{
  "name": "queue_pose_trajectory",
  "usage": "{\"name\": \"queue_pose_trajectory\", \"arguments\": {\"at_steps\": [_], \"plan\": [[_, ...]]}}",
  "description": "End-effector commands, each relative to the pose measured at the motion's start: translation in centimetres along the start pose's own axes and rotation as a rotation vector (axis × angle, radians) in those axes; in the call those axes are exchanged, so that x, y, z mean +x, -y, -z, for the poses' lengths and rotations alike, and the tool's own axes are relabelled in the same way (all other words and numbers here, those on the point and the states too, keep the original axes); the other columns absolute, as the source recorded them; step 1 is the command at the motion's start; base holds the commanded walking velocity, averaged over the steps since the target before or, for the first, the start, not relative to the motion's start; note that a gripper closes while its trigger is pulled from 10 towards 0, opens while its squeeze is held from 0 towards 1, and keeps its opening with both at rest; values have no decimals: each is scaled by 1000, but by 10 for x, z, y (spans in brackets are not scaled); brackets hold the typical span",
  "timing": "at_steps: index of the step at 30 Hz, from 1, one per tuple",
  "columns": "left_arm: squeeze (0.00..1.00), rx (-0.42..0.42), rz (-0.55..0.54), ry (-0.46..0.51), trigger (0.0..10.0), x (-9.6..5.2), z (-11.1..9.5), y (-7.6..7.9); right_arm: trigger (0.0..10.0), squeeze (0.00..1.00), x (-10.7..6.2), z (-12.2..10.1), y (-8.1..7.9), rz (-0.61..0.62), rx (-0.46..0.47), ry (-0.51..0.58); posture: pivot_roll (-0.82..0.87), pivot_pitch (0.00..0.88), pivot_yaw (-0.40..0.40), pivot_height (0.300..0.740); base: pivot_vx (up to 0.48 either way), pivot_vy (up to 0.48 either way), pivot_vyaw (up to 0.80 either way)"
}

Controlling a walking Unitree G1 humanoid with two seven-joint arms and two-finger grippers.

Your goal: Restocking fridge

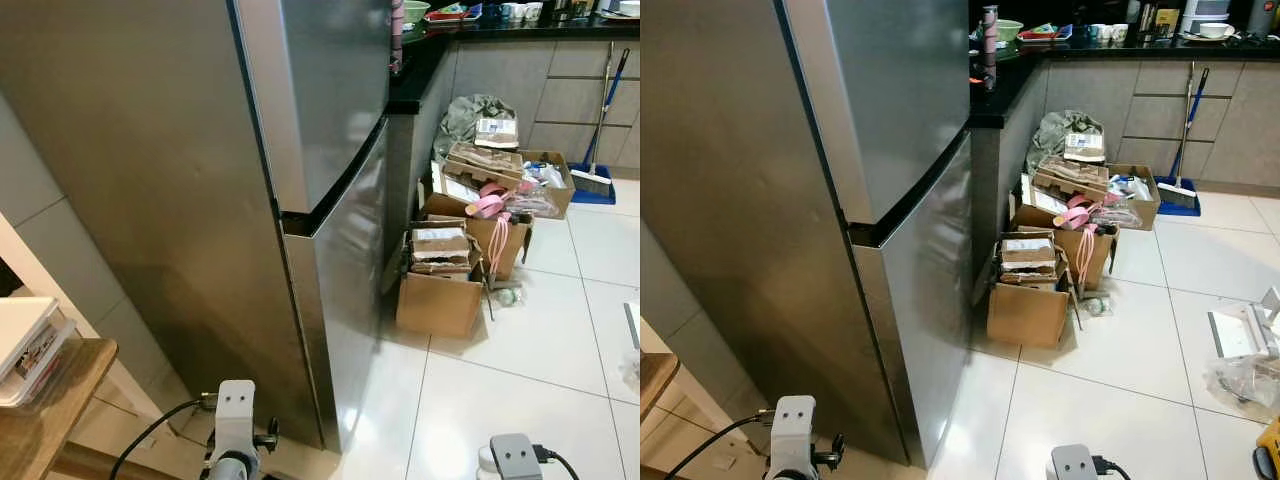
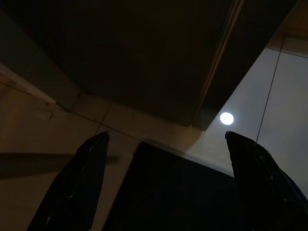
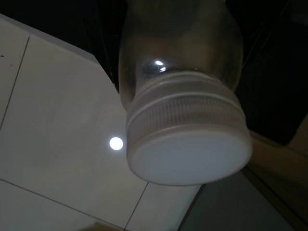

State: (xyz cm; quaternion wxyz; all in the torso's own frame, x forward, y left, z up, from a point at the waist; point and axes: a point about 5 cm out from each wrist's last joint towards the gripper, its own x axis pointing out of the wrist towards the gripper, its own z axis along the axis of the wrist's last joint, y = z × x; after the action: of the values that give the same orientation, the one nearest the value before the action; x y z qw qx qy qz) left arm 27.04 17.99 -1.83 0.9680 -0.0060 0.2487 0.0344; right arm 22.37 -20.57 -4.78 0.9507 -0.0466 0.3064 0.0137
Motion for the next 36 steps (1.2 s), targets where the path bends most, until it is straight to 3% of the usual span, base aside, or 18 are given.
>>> {"name": "queue_pose_trajectory", "arguments": {"at_steps": [1, 11, 17, 23, 36], "plan": [[0, -10, -29, -24, 10000, -3, 7, -8, 10000, 0, 0, 1, -1, -6, -11, -6, -90, 128, 63, 740, 0, 0, 0], [0, 3, -58, 10, 10000, 1, -4, -12, 10000, 0, 0, 0, 0, -5, -13, 1, -91, 123, 67, 740, 0, 0, 0], [0, 44, -7, -3, 10000, 2, -4, -7, 10000, 0, 1, -3, -2, -9, -12, 10, -89, 124, 68, 740, 0, -133, 0], [0, 12, 8, -6, 10000, 1, -1, -3, 10000, 0, 2, -4, -5, -17, -14, 12, -86, 124, 67, 740, 0, -480, 0], [0, -12, -18, -4, 10000, 2, -3, -9, 10000, 0, 2, -4, -5, -16, -14, 9, -86, 123, 70, 740, 0, 0, 0]]}}
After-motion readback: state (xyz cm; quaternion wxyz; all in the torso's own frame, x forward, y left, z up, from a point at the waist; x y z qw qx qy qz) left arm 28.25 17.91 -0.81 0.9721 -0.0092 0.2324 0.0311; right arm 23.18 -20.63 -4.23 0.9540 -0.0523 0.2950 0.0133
